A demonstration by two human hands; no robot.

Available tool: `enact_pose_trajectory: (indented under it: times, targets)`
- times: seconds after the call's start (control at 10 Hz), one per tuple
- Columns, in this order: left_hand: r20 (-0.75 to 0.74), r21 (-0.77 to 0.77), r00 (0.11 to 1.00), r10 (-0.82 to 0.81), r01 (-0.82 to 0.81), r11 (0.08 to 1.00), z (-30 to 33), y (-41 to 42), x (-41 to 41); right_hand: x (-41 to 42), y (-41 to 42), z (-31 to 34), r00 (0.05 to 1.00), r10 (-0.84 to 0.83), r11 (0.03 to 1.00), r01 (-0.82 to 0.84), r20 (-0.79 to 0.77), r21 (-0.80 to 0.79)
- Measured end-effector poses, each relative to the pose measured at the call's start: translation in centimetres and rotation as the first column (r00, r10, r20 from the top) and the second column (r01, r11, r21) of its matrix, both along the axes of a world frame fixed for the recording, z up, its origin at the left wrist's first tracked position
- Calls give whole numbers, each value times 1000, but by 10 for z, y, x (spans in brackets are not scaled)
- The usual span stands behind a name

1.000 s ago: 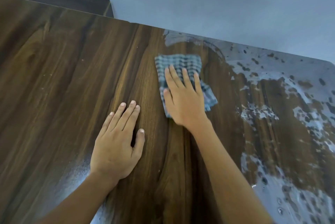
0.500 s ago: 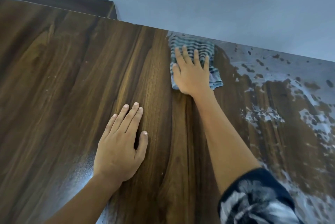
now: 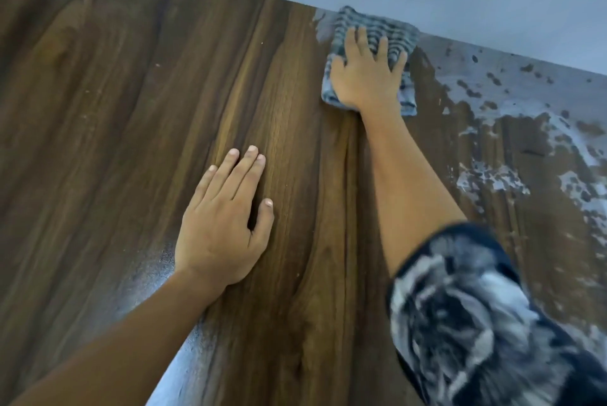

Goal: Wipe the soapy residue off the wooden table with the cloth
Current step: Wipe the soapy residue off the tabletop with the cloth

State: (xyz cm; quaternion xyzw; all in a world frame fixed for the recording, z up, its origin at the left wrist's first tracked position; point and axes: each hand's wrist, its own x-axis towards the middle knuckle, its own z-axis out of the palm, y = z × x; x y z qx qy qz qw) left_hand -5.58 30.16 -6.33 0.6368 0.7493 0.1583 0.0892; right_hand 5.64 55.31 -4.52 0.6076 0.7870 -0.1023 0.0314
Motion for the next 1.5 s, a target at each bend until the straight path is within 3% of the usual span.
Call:
enact_pose_trajectory:
  times: [0.1,0.3,0.4,0.6,0.7,0.8,0.9,1.0,1.2,1.3,1.4,1.5]
  targets:
    - [-1,2,1000,-3,3,1000,0,1,-1,-31,14,-1,997,78,997,-78,-9,-10]
    - [-9,-15,1000,-4,4,1000,1,3,0,1,-62,0,893,446,886,-450,59,109]
    - [-7,-11,1000,-4,4,1000,1,3,0,35,-68,4,936,348,935,-351,60,48]
    - [-1,-8,1000,-2,2,1000,0,3,-1,-4,8,5,999,-18,999,20,38,-49]
    - [-2,-2,1000,-5,5,1000,0,3,0,-42,29,7,1000,-6,997,7,10,-71]
    - [-5,-2,1000,-5,5,1000,0,2,0,-55,24,4,988,152,988,-152,-7,-26]
    - [-3,-7,1000,-4,4,1000,0,2,0,-33,-5,-1,952,305,951,-304,3,48]
    - [4,-5,1000,-7,7,1000,0,3,-1,5,-37,-3,943,331,939,-331,7,94]
    - [7,6,1000,-3,3,1000,0,5,0,13,0,2,999,38,999,-38,23,2]
    - [-4,9,1000,4,-4,1000,-1,3,-1,-21,25,6,1000,-2,998,4,27,-61]
    - [-12,10,1000,1,-1,1000,-1,2,-1,-37,19,7,987,159,986,-159,14,-41]
    - [-12,11,1000,5,-5,1000,-1,2,0,-26,-22,1,904,427,902,-428,23,62]
